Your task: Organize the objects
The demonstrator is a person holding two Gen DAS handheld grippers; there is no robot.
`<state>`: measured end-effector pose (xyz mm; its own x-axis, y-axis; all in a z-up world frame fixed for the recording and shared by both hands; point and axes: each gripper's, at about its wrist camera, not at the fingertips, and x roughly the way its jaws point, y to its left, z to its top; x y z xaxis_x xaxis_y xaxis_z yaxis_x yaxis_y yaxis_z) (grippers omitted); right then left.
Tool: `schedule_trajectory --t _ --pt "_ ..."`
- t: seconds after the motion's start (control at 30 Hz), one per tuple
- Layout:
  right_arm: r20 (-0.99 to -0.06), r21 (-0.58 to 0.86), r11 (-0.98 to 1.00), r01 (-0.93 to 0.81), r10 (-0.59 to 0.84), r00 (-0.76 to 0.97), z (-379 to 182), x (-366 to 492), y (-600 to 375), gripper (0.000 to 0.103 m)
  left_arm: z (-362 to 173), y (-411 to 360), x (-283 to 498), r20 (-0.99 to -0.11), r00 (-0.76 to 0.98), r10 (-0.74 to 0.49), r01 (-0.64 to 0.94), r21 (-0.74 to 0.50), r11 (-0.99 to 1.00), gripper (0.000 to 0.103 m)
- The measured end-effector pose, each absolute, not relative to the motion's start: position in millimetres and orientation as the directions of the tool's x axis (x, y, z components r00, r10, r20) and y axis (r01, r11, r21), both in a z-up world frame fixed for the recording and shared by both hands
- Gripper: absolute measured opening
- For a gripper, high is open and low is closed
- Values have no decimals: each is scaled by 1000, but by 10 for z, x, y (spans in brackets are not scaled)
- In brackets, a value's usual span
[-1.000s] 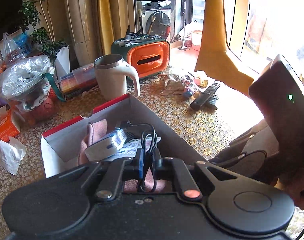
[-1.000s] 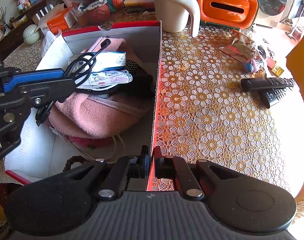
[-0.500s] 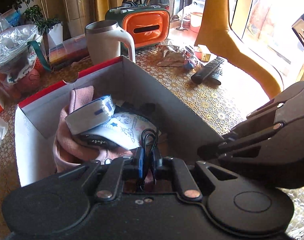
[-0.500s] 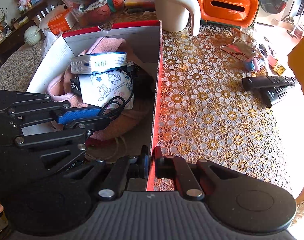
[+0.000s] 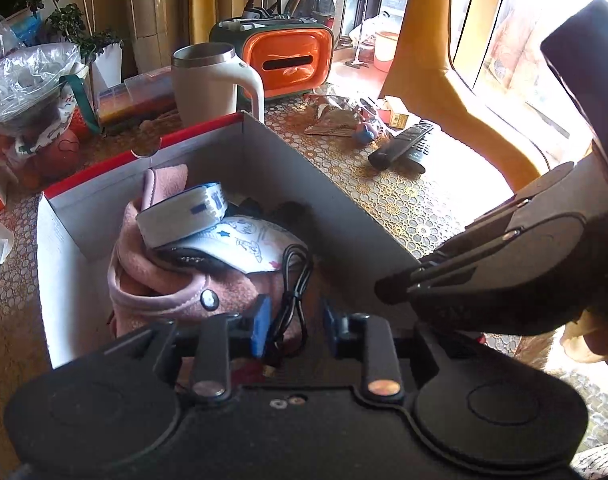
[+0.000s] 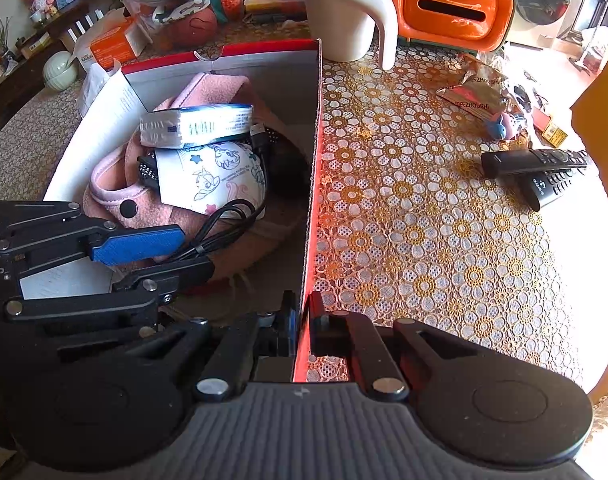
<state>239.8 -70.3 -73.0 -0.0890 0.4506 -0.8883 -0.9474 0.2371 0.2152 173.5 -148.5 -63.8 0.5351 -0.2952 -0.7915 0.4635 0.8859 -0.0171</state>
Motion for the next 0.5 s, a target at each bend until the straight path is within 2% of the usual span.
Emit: schedule_trajectory --t 0.17,0.23,0.37,0.5 --pt "-889 216 243 -946 450 -87 -730 2399 -700 5 -510 -1375 1584 -770 566 -296 447 -15 894 46" --pt "-889 214 245 -946 449 -85 -728 2391 -695 5 -451 -1316 1540 -760 579 -296 435 -19 900 47" --pt "-889 215 247 -945 450 -85 -729 2393 -695 5 -326 -1200 1458 -737 617 -276 398 -10 917 56" --pt "-888 214 248 -945 451 -83 -725 2387 -702 5 -206 -1088 1379 -718 645 -261 365 -11 931 61"
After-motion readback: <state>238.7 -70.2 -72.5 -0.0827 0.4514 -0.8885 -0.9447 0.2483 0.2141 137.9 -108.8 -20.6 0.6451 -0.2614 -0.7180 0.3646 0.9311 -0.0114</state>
